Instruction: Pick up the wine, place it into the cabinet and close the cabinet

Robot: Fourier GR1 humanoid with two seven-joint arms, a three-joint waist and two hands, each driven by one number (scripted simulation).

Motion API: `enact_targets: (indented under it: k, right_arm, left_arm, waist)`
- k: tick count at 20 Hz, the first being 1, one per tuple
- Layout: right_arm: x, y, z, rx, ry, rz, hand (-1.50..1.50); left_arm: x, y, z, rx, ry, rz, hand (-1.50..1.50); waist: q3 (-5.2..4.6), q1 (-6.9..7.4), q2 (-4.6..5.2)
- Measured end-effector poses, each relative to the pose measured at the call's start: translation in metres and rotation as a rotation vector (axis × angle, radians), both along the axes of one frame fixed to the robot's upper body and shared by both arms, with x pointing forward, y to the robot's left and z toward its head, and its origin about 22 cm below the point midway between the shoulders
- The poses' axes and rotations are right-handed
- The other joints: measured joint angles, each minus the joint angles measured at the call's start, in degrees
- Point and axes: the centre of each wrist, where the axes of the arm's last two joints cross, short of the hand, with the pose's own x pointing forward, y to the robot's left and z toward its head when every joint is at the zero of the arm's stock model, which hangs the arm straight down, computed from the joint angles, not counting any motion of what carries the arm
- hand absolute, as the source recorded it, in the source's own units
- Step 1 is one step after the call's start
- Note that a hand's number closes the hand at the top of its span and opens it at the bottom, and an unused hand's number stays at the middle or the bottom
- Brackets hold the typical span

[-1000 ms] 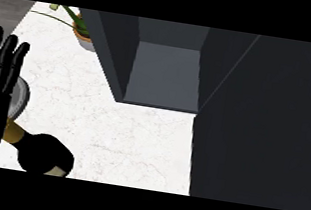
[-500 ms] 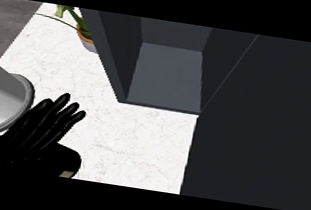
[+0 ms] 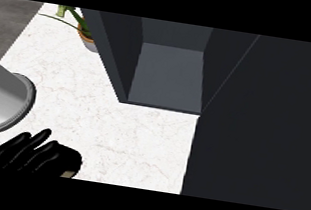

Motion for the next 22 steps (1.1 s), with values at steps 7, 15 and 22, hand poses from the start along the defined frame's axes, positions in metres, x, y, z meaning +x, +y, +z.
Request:
enact_targets:
  k: [7,15,22]
  right_arm:
    - [0.0,0.002,0.005,0.004,0.01,0.004,-1.5]
    - [0.004,0.005,0.014,-0.003,0.019,-0.011,-1.5]
    - [0.006,0.004,0.019,-0.015,0.023,-0.023,-1.5]
  left_arm:
    - [-0.001,0.012,0.006,0.017,0.044,0.028,-1.5]
    - [0.002,0.025,0.016,0.019,0.075,0.096,-1.5]
    - [0.01,0.049,0.038,0.009,0.05,0.151,-1.5]
  waist:
    - [0.05,0.18,0.07]
    - [0.06,0.32,-0.06]
    - [0.06,0.12,-0.07]
